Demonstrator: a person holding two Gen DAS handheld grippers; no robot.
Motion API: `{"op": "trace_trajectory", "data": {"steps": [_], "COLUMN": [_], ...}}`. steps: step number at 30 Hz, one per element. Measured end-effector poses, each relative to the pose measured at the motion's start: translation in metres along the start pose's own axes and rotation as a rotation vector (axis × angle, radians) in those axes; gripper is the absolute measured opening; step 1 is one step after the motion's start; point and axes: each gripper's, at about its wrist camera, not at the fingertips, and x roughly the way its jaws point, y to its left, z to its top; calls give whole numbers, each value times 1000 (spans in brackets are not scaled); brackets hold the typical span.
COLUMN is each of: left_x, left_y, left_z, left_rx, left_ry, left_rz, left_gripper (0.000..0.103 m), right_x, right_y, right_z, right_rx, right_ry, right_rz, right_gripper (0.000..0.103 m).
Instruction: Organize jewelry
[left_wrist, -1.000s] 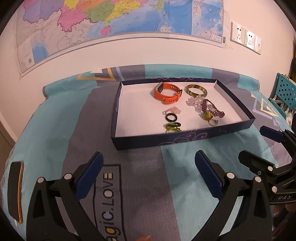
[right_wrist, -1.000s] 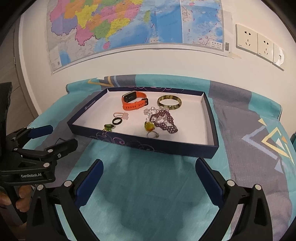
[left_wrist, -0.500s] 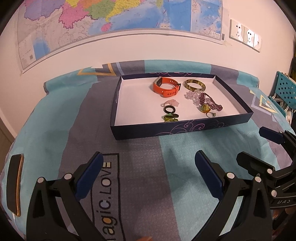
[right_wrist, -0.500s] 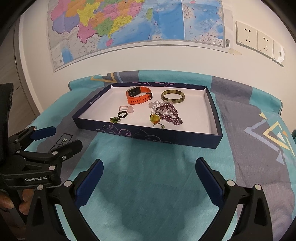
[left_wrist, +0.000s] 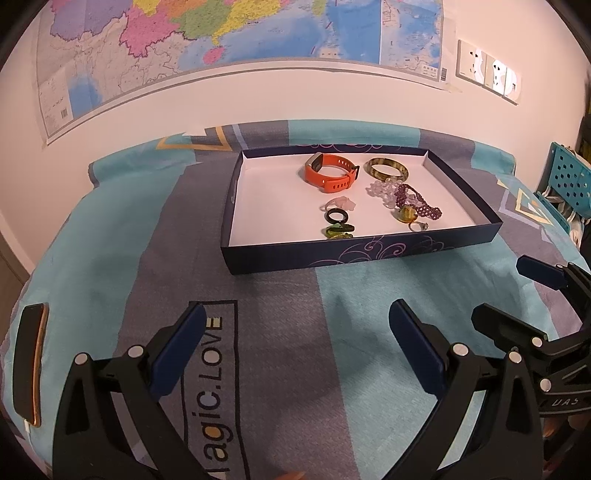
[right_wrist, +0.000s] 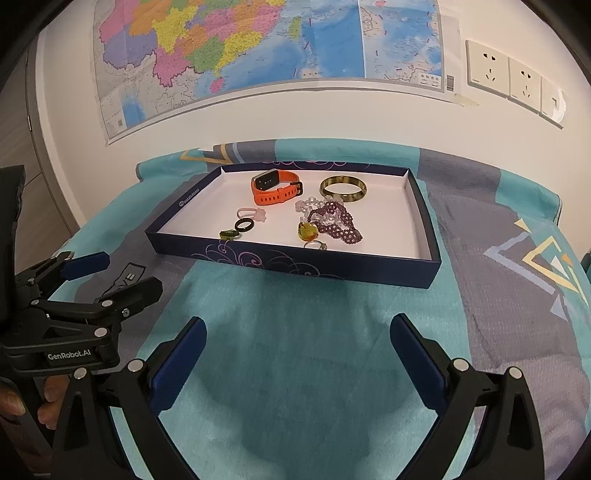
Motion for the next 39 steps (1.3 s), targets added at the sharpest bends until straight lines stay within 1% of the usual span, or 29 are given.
{"op": "trace_trajectory", "data": {"steps": [39], "left_x": [4], "left_y": [-7], "left_z": [-1], "left_rx": [12], "left_ry": [13], "left_rz": [-4], "left_gripper": [98], "right_x": [1], "right_y": [-1], "right_z": [-1], "right_rx": [6], "right_ry": [7], "right_rz": [1], "right_gripper": [96]}}
